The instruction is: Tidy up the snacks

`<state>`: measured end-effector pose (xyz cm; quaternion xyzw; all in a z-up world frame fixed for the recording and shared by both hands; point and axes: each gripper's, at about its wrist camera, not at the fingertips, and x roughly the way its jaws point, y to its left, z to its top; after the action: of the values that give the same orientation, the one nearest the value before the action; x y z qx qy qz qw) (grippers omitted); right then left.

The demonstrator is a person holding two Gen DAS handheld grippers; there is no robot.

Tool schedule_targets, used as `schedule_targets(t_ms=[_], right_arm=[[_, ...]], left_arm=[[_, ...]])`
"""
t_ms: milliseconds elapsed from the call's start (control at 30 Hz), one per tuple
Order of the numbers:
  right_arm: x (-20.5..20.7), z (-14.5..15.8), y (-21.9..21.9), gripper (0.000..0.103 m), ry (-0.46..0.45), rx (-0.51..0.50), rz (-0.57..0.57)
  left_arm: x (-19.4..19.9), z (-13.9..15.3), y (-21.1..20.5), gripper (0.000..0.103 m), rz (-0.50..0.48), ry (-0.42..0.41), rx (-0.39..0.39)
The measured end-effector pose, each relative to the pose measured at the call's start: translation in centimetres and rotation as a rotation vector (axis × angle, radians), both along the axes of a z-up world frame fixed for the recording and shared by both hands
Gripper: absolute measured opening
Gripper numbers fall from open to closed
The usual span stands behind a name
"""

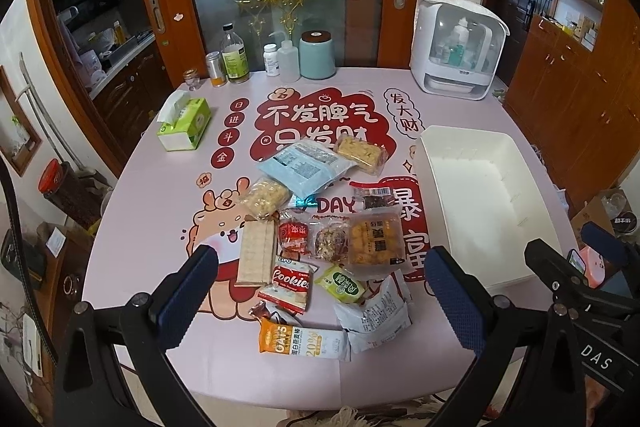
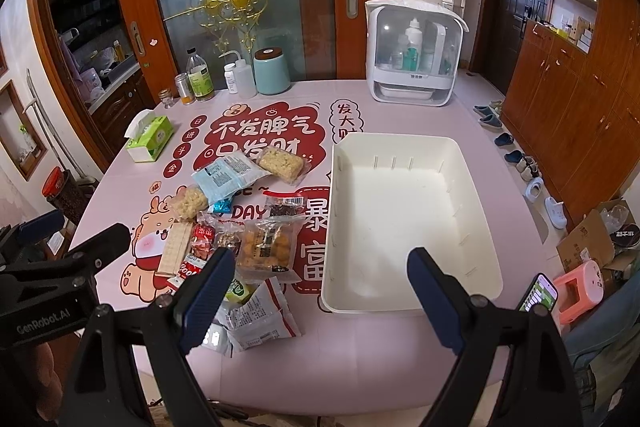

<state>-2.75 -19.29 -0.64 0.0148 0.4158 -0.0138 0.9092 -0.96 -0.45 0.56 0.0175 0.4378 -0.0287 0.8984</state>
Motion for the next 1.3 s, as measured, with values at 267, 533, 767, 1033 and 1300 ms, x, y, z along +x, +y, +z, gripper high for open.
schedule_targets(t_ms=[267,533,767,1033,1300], right_arm=[[-0.2,0.0,-0.1,0.089,0.001,0.0,-0.001],[0.1,0.0,-0.2,0.089,0.001,-0.001,0.001],[-0.4,0.0,-0.3,0.089,0.0,-0.002,0.015],[-0.5,-0.2,-0.4,0.089,-0.007,0.006,0.049],[-0.6,-0.2,0.2,0.089,-0.023,0.014,0.092]], left_arm=[[0.1,-0.2,-0.3,0.102,0.002,0.021,-0.01],[-0.1,0.0,-0.7,0.102,0.001,0.023,-0.011],[-0.8,-0.6,-1.0,0.102,0.011,0.041,-0.02],[-1.4,-0.9,-0.7,0.102,0.045,0.049,-0.025],[-1.9,-0.9,0.3,0.102,0.092,0.053,-0.028]])
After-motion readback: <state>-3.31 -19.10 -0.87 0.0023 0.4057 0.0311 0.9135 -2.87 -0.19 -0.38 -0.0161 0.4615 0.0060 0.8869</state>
